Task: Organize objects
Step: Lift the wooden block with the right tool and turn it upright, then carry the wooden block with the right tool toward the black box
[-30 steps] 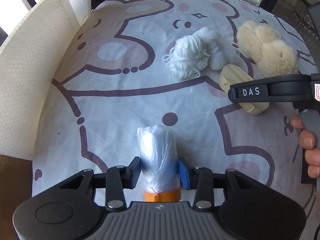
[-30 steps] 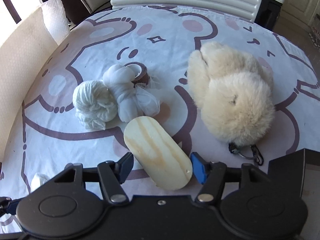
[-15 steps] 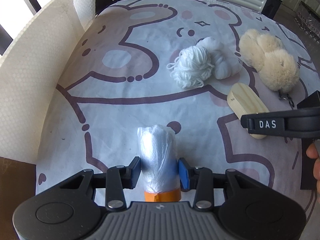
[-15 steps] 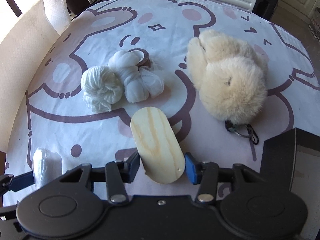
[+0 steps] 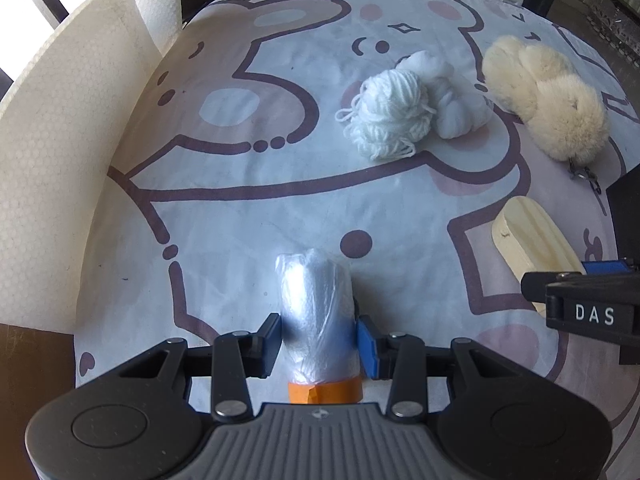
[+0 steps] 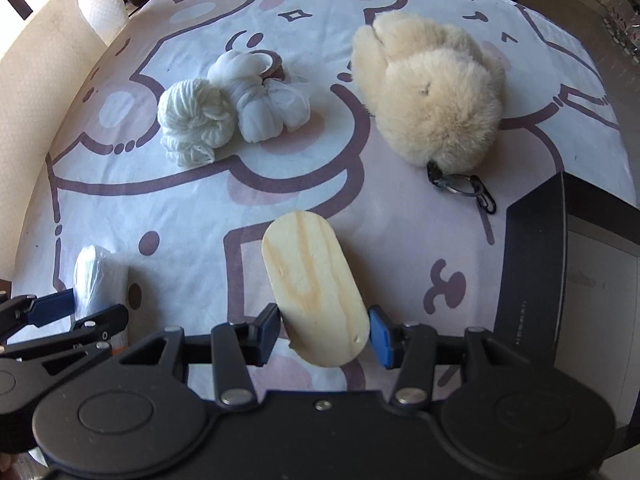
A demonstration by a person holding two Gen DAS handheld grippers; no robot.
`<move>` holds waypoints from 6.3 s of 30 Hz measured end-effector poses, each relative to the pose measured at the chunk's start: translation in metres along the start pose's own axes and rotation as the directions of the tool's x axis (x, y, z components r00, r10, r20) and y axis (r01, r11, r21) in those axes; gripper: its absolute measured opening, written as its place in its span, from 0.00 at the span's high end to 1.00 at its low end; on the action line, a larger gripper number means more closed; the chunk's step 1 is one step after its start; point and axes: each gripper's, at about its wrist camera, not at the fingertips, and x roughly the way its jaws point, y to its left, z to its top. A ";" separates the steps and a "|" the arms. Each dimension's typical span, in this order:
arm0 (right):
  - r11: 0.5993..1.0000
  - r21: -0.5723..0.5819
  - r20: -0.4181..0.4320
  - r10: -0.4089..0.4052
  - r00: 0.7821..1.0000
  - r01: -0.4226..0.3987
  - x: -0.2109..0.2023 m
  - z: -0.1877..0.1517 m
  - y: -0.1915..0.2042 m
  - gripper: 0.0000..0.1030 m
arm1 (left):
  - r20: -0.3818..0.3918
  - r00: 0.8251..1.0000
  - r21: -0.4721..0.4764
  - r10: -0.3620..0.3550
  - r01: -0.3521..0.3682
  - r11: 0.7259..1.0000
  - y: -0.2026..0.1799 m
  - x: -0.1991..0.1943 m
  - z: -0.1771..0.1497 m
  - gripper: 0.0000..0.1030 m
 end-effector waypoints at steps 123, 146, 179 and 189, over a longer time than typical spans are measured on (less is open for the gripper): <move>0.980 -0.126 -0.117 -0.170 0.978 0.155 0.004 -0.077 0.001 0.55 | 0.234 0.959 0.233 -0.157 0.101 0.967 -0.013 -0.098 -0.013 0.59; 0.985 0.080 0.231 -0.165 0.959 0.150 -0.097 -0.056 -0.019 0.56 | 0.277 0.945 0.265 -0.173 0.098 0.959 -0.003 -0.114 -0.018 0.59; 0.959 0.199 0.360 -0.265 0.894 0.204 -0.154 -0.067 -0.043 0.56 | 0.278 0.932 0.393 -0.234 0.112 0.913 -0.025 -0.126 -0.029 0.59; 0.947 0.245 0.371 -0.289 0.883 0.207 -0.165 -0.084 -0.072 0.56 | 0.261 0.922 0.457 -0.286 0.143 0.878 -0.061 -0.132 -0.041 0.59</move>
